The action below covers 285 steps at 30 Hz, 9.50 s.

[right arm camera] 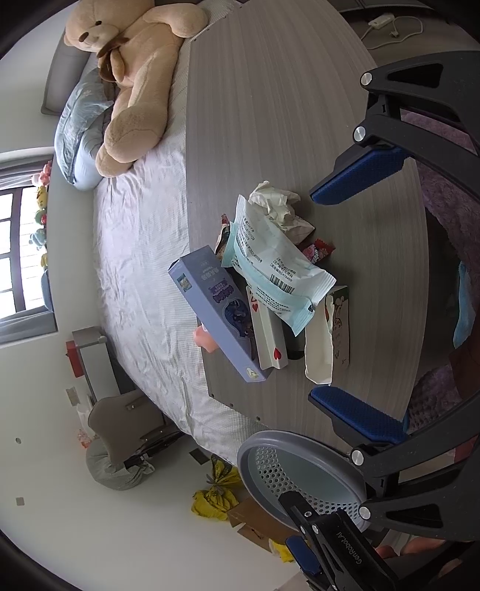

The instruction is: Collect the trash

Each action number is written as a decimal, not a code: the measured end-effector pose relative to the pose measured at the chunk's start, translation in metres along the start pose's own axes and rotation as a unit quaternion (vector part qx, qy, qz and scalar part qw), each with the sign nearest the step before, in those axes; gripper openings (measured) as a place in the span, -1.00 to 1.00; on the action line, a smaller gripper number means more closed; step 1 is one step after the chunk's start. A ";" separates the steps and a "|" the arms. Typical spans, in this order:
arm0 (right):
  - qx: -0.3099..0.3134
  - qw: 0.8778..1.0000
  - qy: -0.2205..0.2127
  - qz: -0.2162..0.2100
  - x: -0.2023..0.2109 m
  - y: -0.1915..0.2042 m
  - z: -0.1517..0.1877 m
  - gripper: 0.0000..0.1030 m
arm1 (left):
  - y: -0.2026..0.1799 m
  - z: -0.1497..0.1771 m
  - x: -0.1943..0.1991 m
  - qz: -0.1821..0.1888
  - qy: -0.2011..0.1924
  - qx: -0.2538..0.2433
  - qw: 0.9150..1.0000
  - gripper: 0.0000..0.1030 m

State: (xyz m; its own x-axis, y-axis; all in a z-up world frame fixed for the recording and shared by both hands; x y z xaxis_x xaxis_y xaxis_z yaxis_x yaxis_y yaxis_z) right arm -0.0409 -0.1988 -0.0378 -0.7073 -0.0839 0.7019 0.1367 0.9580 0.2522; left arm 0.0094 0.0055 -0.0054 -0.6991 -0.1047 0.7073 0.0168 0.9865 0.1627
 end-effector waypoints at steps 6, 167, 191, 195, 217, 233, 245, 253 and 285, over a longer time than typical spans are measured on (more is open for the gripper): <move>0.000 1.000 0.001 0.000 0.000 0.000 0.000 0.88 | 0.003 -0.004 0.003 0.000 0.001 0.000 1.000 0.66; -0.092 0.994 -0.064 -0.006 0.036 -0.120 -0.007 -0.08 | -0.160 0.051 -0.051 0.186 0.085 -0.147 0.968 0.66; -0.084 0.995 -0.056 -0.012 0.030 -0.113 -0.007 -0.08 | -0.147 0.053 -0.055 0.216 0.094 -0.123 0.964 -0.26; -0.082 0.995 -0.056 -0.012 0.030 -0.110 -0.007 -0.08 | -0.139 0.053 -0.052 0.206 0.087 -0.118 0.968 -0.29; -0.029 0.998 -0.042 -0.046 0.021 -0.056 -0.021 -0.08 | -0.050 0.017 -0.021 0.154 0.015 -0.051 0.987 -0.30; 0.063 0.985 -0.002 -0.158 -0.028 0.069 -0.041 -0.08 | 0.048 -0.003 -0.051 0.072 0.024 0.003 0.997 -0.30; 0.125 0.971 0.037 -0.202 -0.061 0.145 -0.036 -0.08 | 0.115 0.004 -0.074 0.032 0.042 0.040 0.998 -0.30; 0.149 0.960 0.068 -0.229 -0.079 0.173 -0.028 -0.08 | 0.134 0.015 -0.088 0.024 0.062 0.051 0.997 -0.30; 0.149 0.954 0.073 -0.249 -0.089 0.187 -0.026 0.42 | 0.148 0.021 -0.094 -0.001 0.073 0.074 0.995 0.13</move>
State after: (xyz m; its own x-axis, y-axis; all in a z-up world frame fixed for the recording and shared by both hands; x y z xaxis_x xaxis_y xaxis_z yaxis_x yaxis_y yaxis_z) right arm 0.0654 -0.0192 -0.0361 -0.5265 -0.5647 0.6356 -0.4097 0.8235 0.3924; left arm 0.0626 0.1637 -0.0617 -0.5873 -0.1141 0.8013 -0.0980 0.9928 0.0695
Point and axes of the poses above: each gripper's, at about its wrist camera, not at the fingertips, and x roughly against the way its jaws point, y to its left, z to its underside, the point moved 3 cm from there along -x, roughly the way its jaws point, and after that the axes turned 6 degrees about -z, right-handed, at the moved point
